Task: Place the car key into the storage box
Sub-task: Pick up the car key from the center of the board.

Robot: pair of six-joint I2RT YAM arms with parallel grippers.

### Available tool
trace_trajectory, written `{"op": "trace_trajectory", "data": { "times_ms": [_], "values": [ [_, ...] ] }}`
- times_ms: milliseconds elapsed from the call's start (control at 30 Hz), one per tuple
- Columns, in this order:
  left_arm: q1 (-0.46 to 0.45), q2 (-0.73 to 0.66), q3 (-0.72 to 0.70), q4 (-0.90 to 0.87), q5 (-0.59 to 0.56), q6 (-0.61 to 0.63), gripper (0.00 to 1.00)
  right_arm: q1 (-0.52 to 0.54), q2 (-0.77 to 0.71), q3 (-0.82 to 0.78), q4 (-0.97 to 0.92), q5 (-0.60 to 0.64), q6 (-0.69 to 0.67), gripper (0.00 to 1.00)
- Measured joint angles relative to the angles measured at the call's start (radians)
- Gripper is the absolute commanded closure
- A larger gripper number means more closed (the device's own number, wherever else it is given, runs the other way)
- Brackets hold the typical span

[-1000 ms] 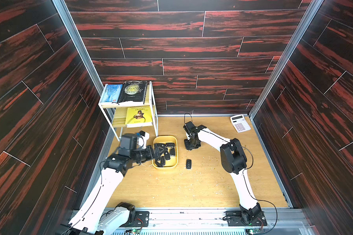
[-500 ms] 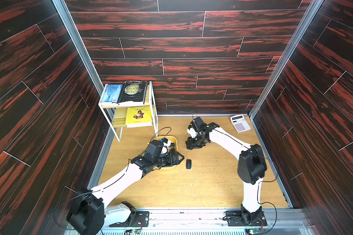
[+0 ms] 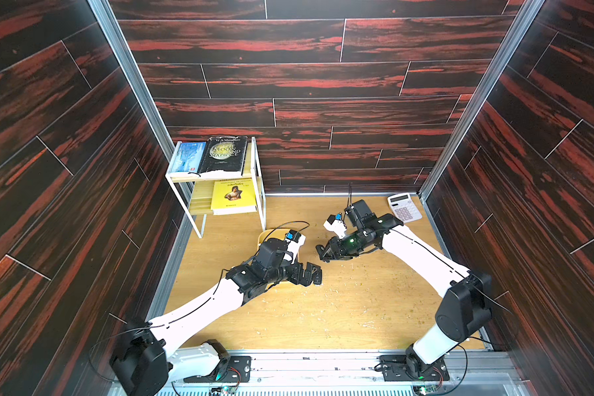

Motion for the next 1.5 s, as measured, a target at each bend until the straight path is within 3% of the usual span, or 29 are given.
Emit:
{"op": "trace_trajectory", "data": {
  "times_ms": [267,700,967,1500],
  "values": [
    [-0.023,-0.282,-0.237,0.128,0.026,0.295,0.0,-0.003,-0.068,-0.022,-0.008,-0.122,-0.003,0.71],
    [-0.023,-0.28,-0.276,0.169,0.072,0.627,0.0,-0.005,-0.188,-0.191,0.111,-0.413,0.062,0.71],
    [-0.023,-0.178,-0.231,0.21,0.09,0.704,0.0,0.003,-0.201,-0.261,0.193,-0.493,0.099,0.71],
    [-0.042,-0.09,-0.112,0.261,0.116,0.722,0.01,0.02,-0.195,-0.266,0.259,-0.511,0.129,0.71]
  ]
}}
